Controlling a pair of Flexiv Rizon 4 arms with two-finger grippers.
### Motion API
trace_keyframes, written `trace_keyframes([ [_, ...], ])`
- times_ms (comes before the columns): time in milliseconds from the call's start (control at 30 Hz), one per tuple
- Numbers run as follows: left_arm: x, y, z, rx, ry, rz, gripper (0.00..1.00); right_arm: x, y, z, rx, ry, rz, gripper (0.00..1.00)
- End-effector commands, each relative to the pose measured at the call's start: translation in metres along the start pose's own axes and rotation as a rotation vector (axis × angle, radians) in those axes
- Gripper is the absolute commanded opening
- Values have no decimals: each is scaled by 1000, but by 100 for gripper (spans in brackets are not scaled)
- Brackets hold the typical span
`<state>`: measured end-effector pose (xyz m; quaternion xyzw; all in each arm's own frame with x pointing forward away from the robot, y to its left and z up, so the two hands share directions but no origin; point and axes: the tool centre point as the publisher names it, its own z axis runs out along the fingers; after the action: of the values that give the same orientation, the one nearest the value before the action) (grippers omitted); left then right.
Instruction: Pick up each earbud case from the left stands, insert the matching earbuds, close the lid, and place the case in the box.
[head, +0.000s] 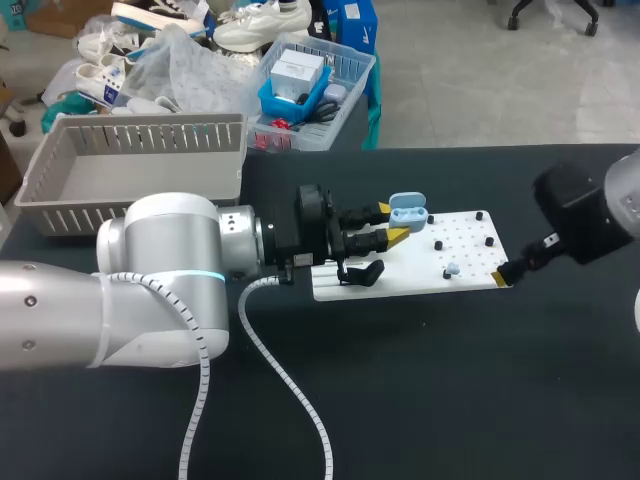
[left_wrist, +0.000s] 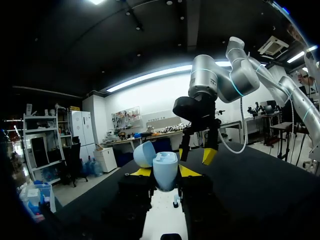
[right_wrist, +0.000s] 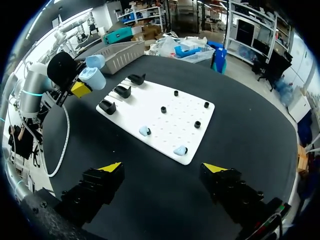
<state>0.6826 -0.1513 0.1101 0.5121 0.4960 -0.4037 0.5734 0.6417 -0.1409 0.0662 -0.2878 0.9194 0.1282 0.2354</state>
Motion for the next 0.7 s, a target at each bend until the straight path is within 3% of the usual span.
trace_keyframes([
  [33, 0, -1, 0, -7, -2, 2, 0, -1, 3, 7, 213, 11, -2, 100],
  [533, 0, -1, 0, -7, -2, 2, 0, -8, 6, 15, 296, -11, 17, 100],
  [633, 0, -1, 0, -7, -2, 2, 0, -9, 5, 16, 311, 15, 7, 90],
  [700, 0, -1, 0, -7, -2, 2, 0, -8, 3, 17, 310, 14, 6, 89],
])
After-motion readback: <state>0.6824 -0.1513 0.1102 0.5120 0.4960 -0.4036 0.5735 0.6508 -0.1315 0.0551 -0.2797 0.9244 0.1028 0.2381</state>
